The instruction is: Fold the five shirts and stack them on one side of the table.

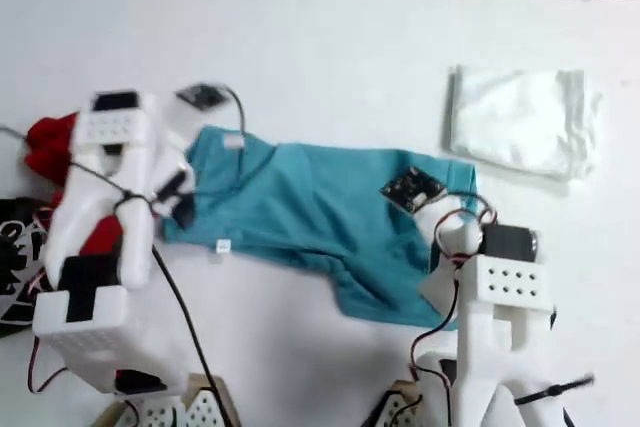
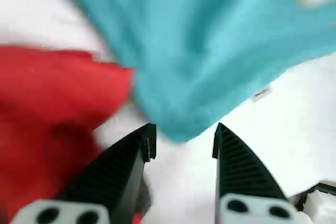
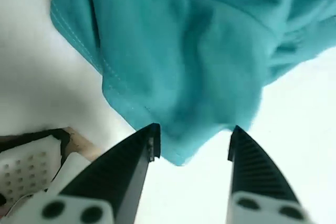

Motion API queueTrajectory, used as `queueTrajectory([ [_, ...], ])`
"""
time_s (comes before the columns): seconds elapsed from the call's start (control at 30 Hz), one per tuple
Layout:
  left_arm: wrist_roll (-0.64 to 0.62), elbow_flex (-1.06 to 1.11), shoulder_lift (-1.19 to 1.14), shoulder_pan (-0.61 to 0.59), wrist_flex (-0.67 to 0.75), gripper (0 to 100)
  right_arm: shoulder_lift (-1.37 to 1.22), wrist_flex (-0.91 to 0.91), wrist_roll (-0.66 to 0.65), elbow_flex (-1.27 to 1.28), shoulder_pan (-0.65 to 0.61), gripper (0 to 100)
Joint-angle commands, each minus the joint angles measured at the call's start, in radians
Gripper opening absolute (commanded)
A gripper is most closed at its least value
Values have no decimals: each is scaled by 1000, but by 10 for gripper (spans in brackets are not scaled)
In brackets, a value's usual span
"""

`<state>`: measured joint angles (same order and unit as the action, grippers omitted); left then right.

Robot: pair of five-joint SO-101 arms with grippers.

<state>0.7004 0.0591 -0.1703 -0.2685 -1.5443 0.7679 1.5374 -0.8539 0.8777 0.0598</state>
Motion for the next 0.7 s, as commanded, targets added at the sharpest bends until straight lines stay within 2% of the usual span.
queueTrajectory([
  [0.0, 8, -211, 2, -60, -48, 180, 35, 128, -8, -224, 5, 218],
  [0.2, 9, -229, -153, -69, 43, 157, 27, 160, -3, -431, -2, 216],
  [0.3, 12, -231, -281, -104, 121, 133, 25, 108, 66, -431, 1, 216],
  [0.4, 17, -245, -368, -190, 201, 116, 25, 58, 103, -408, 5, 216],
  [0.53, 26, -369, -439, -371, 209, 113, 25, -2, 106, -339, 5, 216],
  [0.67, 124, -541, -482, -519, 101, 116, 25, -76, 107, -264, 5, 216],
])
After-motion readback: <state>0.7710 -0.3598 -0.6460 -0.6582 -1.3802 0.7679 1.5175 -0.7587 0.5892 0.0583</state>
